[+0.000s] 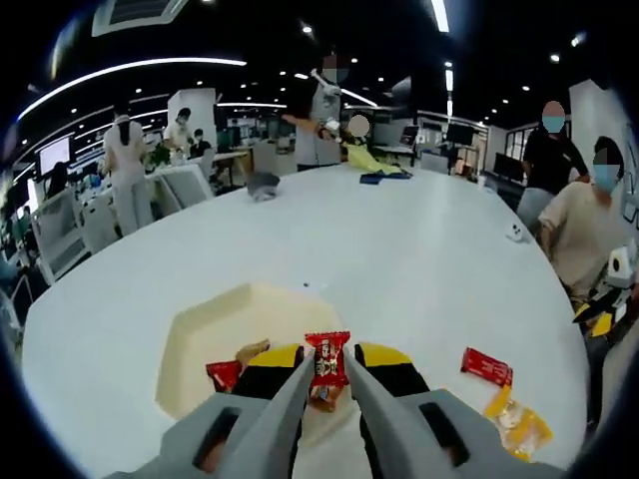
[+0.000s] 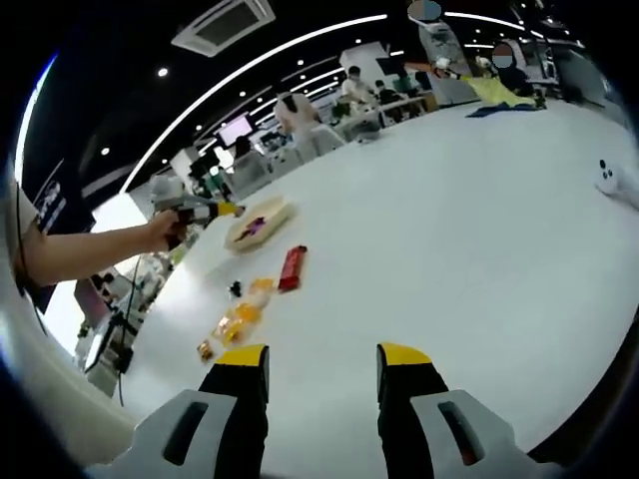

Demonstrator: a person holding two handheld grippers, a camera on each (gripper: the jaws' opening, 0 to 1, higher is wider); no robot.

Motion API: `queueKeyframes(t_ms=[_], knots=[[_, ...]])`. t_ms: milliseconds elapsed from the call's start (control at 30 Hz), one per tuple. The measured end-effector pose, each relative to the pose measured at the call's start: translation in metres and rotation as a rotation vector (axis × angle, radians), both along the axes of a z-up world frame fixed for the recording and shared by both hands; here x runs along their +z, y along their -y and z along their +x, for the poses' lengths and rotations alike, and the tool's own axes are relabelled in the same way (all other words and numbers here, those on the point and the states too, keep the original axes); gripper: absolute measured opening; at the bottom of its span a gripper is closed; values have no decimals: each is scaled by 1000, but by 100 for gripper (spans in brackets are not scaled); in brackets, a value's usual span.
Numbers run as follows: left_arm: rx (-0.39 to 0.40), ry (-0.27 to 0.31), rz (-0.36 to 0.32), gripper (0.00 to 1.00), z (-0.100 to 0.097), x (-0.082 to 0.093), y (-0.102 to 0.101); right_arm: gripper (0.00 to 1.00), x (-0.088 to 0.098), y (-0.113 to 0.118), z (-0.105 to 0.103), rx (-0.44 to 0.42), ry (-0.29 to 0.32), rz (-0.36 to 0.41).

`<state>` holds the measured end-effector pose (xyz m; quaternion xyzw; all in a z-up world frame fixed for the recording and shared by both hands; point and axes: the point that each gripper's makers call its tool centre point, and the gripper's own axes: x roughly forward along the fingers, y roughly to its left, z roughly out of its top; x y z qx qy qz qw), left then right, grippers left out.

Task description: Place the target food into the container with the food tongs after gripping and lifting it, then release it inside without dropping or visibly crushing the food.

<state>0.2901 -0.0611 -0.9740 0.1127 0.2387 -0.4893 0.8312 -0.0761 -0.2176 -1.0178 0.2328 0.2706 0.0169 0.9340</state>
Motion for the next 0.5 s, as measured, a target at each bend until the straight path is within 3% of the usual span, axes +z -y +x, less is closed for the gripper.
queueKeyframes(t_ms=[500], knots=[[7, -34, 18, 18, 21, -24, 20, 43, -9, 6, -6, -27, -40, 9]])
